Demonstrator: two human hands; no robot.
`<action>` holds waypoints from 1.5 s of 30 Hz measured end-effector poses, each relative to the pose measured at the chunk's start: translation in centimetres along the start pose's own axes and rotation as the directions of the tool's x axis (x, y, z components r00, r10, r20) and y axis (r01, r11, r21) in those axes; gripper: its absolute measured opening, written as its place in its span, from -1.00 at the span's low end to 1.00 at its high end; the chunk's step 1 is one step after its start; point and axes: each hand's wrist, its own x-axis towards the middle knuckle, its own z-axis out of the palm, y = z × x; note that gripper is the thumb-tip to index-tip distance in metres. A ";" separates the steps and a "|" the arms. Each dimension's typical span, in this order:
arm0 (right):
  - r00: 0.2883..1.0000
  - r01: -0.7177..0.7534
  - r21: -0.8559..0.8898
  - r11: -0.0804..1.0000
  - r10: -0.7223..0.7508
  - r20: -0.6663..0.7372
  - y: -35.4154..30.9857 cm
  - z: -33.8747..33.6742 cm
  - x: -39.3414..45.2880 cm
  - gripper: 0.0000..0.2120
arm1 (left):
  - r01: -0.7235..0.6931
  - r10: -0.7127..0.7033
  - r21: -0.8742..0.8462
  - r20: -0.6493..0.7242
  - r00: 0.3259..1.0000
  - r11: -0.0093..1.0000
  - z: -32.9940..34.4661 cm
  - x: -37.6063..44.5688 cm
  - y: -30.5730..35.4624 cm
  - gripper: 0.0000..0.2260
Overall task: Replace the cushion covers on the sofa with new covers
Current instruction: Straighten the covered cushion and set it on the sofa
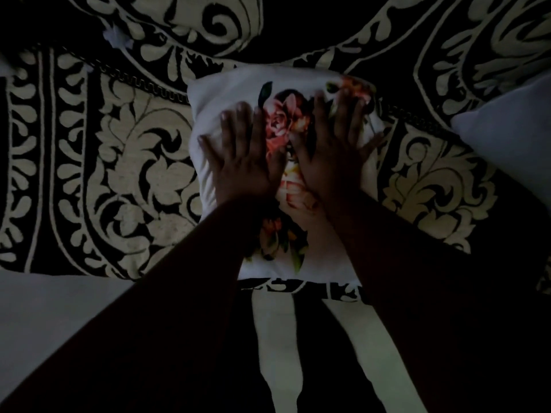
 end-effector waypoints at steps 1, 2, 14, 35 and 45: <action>1.000 -0.002 0.009 1.000 0.002 0.000 0.0 -0.1 0.8 -0.23 | -0.009 0.009 0.012 -0.008 1.000 1.000 -0.1 0.7 0.0 -0.35; 1.000 -0.004 0.018 1.000 0.004 -0.001 0.0 -0.2 1.3 -0.23 | -0.020 0.020 0.017 -0.012 1.000 1.000 -0.4 1.2 0.0 -0.34; 0.983 0.177 -0.019 0.984 -0.178 -0.033 3.2 -1.9 -12.7 -0.24 | -0.202 0.204 -0.037 0.042 0.978 0.979 -3.1 -12.2 -1.0 -0.28; 0.999 -0.017 0.173 0.985 0.009 0.048 7.4 -6.9 -1.5 -0.31 | -0.088 0.115 -0.164 0.163 0.980 0.983 -8.2 -1.0 -5.2 -0.32; 0.927 -0.336 0.778 0.530 0.330 0.176 9.2 -10.5 -0.2 -0.85 | -0.434 0.432 0.011 0.078 0.899 0.901 -8.6 -5.6 4.0 -0.27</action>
